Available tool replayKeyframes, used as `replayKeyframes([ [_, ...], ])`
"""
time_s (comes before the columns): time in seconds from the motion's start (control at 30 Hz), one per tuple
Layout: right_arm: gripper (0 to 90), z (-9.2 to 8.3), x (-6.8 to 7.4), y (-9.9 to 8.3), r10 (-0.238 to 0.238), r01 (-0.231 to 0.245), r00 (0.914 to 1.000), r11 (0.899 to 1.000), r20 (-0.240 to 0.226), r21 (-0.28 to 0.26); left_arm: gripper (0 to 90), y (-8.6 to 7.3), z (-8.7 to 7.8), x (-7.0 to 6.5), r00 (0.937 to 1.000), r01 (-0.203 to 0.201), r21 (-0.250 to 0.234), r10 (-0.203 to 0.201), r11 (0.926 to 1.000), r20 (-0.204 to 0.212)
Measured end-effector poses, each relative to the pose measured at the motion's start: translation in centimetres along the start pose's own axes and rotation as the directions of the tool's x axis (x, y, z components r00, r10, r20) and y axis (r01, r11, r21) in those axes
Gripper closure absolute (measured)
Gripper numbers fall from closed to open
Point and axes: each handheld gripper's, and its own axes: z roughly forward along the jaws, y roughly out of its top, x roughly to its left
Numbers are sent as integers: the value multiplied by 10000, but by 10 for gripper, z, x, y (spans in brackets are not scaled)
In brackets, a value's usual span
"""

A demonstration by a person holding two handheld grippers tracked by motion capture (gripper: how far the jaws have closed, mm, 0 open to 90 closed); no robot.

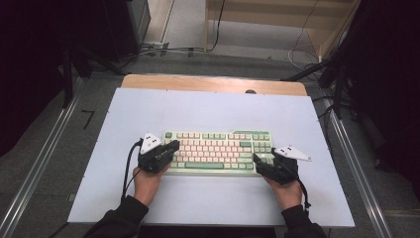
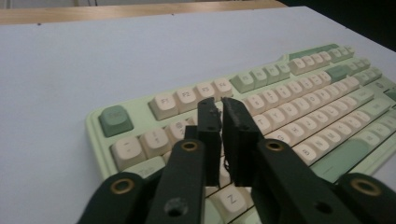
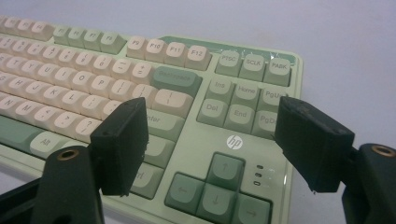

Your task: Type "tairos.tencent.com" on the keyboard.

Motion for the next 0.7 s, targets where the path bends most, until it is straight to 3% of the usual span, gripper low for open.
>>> replayKeyframes([
  [0.27, 244, -2, 2, -1, 40, -39, 10000, 10000, 39, -34, 900, 6, 19, -10, 9982, -174, 496, 145, 9986, 579],
  [0.4, 243, -4, 2, -2, 93, -93, 9999, 10000, 55, -27, 900, 10, 33, -23, 9937, -695, 779, 621, 9945, 934],
  [0.7, 240, -8, 0, -4, 127, -126, 9998, 9999, 169, -52, 900, 12, 52, -37, 9916, -1178, 1258, 1098, 9850, 687],
])
